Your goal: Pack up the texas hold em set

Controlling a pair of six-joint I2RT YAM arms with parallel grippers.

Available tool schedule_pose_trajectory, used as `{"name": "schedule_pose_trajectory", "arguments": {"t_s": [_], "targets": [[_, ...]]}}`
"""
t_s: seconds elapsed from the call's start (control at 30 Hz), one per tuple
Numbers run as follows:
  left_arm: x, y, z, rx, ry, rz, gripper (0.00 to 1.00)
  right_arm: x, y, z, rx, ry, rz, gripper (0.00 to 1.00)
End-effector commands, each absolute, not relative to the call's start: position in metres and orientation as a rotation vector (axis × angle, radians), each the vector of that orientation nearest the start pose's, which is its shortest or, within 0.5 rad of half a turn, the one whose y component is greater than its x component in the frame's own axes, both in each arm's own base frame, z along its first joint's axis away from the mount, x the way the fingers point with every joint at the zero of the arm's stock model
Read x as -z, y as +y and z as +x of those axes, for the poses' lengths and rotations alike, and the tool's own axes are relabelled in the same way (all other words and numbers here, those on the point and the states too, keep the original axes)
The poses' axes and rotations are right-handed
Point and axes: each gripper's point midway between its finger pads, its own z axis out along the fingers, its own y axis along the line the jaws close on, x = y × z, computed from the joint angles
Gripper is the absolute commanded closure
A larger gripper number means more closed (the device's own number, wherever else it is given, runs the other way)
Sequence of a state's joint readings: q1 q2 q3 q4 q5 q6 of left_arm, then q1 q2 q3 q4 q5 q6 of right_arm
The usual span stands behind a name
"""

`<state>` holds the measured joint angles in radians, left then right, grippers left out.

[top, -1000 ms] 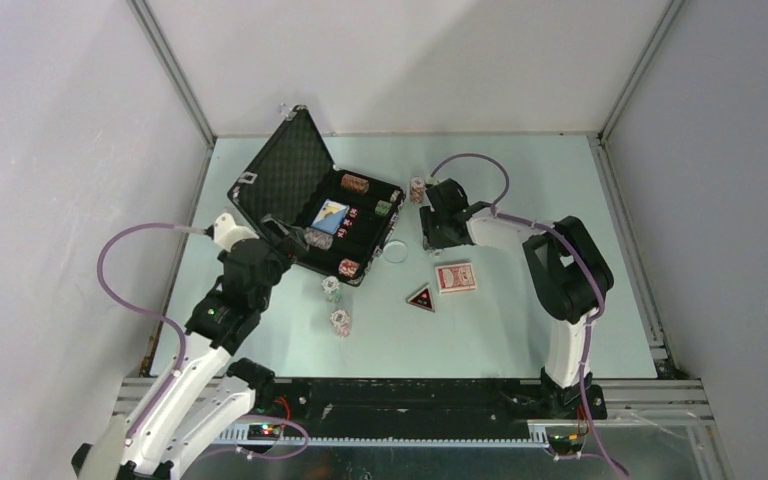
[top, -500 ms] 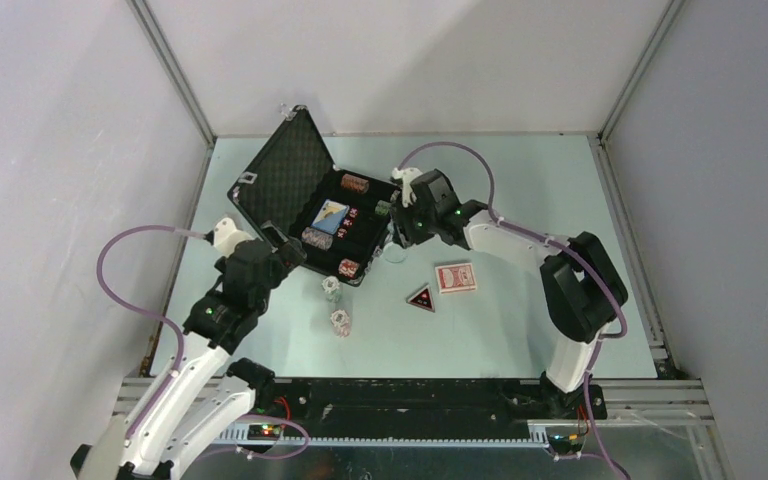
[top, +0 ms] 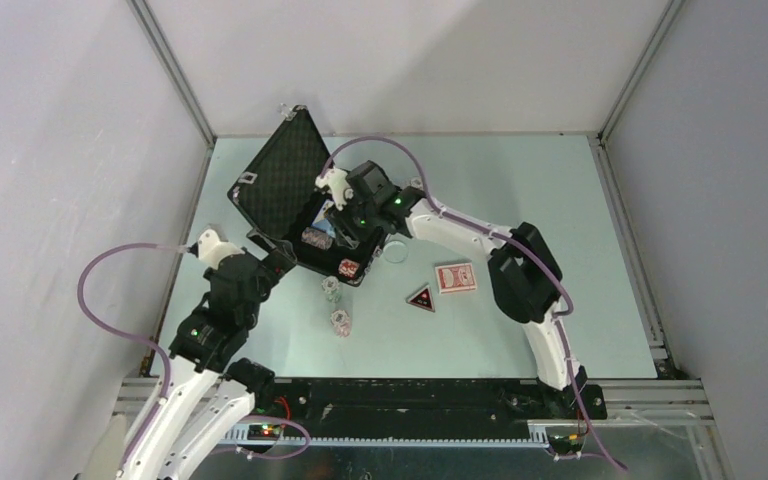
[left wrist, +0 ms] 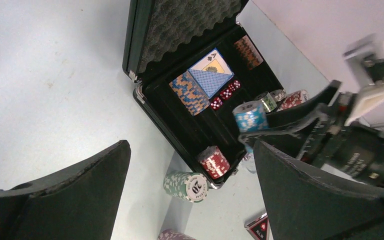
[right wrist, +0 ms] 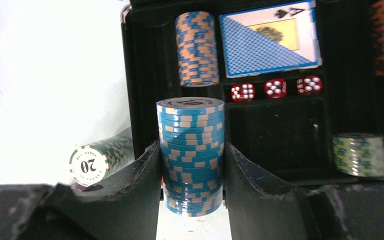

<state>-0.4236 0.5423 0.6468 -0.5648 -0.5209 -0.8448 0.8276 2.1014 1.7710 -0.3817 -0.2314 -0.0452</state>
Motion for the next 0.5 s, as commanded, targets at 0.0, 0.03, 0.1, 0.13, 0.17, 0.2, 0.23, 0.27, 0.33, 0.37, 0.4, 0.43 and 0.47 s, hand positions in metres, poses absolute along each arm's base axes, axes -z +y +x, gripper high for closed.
{"name": "schedule_pose_trajectory", "arguments": {"t_s": [0.0,0.03,0.1,0.13,0.17,0.2,0.23,0.27,0.33,0.37,0.4,0.43,0.47], "targets": [[-0.202,-0.041,0.236,0.318,1.819,-0.735,0.0,-0.135,0.456,0.358,-0.666,1.991,-1.211,0.67],[-0.203,-0.041,0.236,0.323,1.815,-0.732,0.0,-0.134,0.457,0.358,-0.665,1.988,-1.218,0.66],[-0.202,-0.038,0.235,0.306,1.808,-0.742,0.0,-0.13,0.459,0.358,-0.665,1.983,-1.237,0.64],[-0.201,-0.036,0.235,0.297,1.803,-0.75,0.0,-0.126,0.46,0.358,-0.665,1.982,-1.251,0.64],[-0.199,-0.033,0.235,0.281,1.8,-0.755,0.0,-0.125,0.461,0.359,-0.665,1.978,-1.256,0.64],[-0.198,-0.032,0.235,0.27,1.804,-0.748,0.0,-0.12,0.462,0.358,-0.664,1.985,-1.263,0.63],[-0.198,-0.032,0.235,0.263,1.809,-0.734,0.0,-0.119,0.463,0.359,-0.665,1.983,-1.264,0.63],[-0.198,-0.032,0.235,0.259,1.812,-0.726,0.0,-0.114,0.463,0.359,-0.664,1.99,-1.266,0.63],[-0.195,-0.031,0.235,0.249,1.815,-0.729,0.0,-0.108,0.465,0.36,-0.663,1.996,-1.269,0.62],[-0.195,-0.03,0.235,0.239,1.816,-0.733,0.0,-0.107,0.467,0.361,-0.663,1.991,-1.268,0.62],[-0.195,-0.03,0.236,0.238,1.817,-0.737,0.0,-0.103,0.467,0.362,-0.662,1.996,-1.27,0.61],[-0.195,-0.031,0.236,0.244,1.819,-0.736,0.0,-0.105,0.469,0.364,-0.664,1.991,-1.264,0.61],[-0.194,-0.033,0.237,0.247,1.824,-0.731,0.0,-0.1,0.471,0.364,-0.664,1.998,-1.267,0.61]]}}
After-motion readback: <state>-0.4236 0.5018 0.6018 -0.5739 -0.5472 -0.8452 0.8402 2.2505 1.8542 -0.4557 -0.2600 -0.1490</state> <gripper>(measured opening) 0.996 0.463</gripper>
